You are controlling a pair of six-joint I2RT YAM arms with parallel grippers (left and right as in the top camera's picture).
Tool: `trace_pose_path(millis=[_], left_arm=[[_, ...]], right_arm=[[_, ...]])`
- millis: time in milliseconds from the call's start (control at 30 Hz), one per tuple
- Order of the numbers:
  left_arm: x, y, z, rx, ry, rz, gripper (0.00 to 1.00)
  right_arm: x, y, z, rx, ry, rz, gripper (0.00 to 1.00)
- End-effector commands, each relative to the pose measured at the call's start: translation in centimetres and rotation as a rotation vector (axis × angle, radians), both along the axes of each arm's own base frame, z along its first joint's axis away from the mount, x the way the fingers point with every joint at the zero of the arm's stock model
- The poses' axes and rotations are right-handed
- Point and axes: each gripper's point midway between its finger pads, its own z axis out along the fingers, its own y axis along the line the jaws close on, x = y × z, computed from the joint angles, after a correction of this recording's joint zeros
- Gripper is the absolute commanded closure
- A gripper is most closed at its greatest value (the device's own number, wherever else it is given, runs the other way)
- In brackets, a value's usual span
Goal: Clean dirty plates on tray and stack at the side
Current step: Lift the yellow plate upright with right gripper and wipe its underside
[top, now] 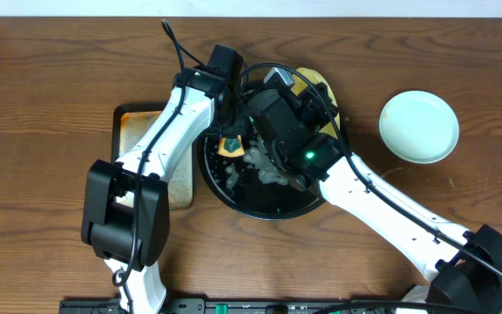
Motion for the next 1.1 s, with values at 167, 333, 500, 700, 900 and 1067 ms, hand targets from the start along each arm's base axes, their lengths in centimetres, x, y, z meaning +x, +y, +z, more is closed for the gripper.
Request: trace_pose_path(millis=[167, 333, 500, 700, 900, 1067], left_arm=[[0.4, -0.1, 0.9, -0.004, -0.026, -0.012, 0.89], [0.4, -0.1, 0.9, -0.004, -0.026, -0.012, 0.89], [0.4, -0.1, 0.9, -0.004, -0.026, -0.012, 0.89], [0.4, -0.1, 0.9, -0.004, -0.026, -0.012, 0.89], [0.4, -0.1, 0.9, -0.004, -0.025, -0.012, 0.88], [0.4, -0.1, 0.9, -0.005, -0.026, -0.012, 0.88]], right_arm=[[-0.2, 0.1, 1.1, -0.007, -0.027, -0.005, 0.99], [-0.2, 0.1, 1.1, -0.005, -0.028, -0.007, 0.99], [-0.2, 0.0, 1.0, 0.037, -0.042, -0.024, 0.99], [-0.5, 0.4, -0.1, 0.112, -0.015, -0.020, 0.99], [-0.3, 0.0, -0.6, 0.135, 0.002, -0.025, 0.99], [-0.1, -1.1, -0.5, 0.089, 0.008, -0.048, 0.99]])
